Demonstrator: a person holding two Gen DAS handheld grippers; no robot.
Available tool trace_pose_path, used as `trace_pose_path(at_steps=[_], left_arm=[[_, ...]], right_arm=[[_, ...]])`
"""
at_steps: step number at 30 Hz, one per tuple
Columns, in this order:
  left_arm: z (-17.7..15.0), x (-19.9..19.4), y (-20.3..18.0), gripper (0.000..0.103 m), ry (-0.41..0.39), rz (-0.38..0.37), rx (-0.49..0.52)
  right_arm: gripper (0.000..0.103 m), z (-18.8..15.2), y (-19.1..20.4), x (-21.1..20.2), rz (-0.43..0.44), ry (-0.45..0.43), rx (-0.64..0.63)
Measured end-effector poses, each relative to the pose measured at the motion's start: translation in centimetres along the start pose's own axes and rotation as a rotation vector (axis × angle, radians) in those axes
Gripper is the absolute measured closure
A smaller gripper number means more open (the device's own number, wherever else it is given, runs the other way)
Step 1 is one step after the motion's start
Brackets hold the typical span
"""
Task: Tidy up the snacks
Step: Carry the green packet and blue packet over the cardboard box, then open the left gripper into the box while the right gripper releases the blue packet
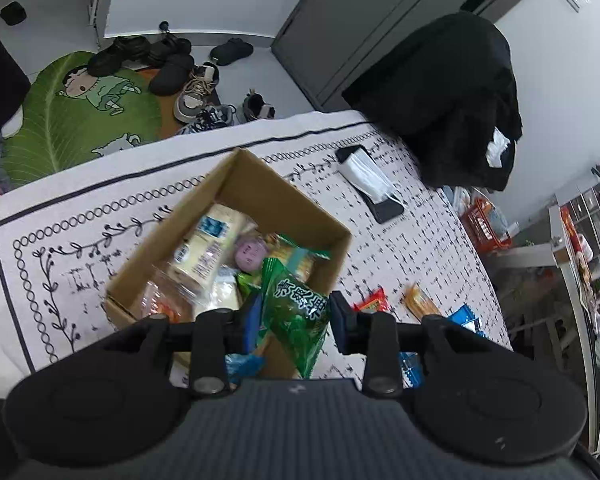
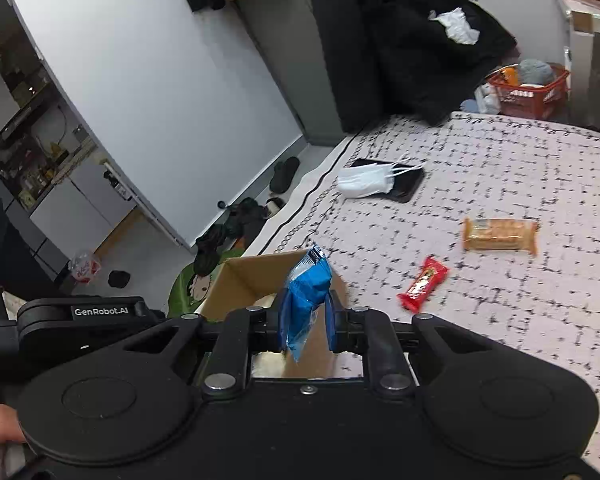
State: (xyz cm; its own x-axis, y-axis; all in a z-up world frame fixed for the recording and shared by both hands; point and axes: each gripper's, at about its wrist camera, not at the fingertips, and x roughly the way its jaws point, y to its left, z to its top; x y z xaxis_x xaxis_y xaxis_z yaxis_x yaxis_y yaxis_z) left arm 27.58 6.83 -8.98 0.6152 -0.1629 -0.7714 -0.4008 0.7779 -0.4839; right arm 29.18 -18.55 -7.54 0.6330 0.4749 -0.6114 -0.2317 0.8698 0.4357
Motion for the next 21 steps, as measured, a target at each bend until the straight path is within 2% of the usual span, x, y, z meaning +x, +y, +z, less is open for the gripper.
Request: trace_pose_path(at_steps=[10, 13, 18, 21], left_arm=[[1.4, 1.2, 2.5, 0.065, 0.02, 0.033, -0.028], [1.7, 1.7, 2.9, 0.058, 0.046, 0.048, -0.032], [2.1, 1.6, 3.4, 0.042, 0.04, 0.066, -0.027], [2.3, 1.3, 3.8, 0.039, 0.035, 0.085, -0.035]], right_arm=[[0.085, -0.4, 3.3, 2.7, 0.026, 0.054, -0.038], [0.085, -0.4, 3.8, 3.4, 0.026, 0.069, -0.045], [0.082, -0.6, 4.7, 4.2, 0.035, 0.09, -0.07], [0.08, -0.7, 4.9, 4.4, 0.023, 0.094, -0.071]])
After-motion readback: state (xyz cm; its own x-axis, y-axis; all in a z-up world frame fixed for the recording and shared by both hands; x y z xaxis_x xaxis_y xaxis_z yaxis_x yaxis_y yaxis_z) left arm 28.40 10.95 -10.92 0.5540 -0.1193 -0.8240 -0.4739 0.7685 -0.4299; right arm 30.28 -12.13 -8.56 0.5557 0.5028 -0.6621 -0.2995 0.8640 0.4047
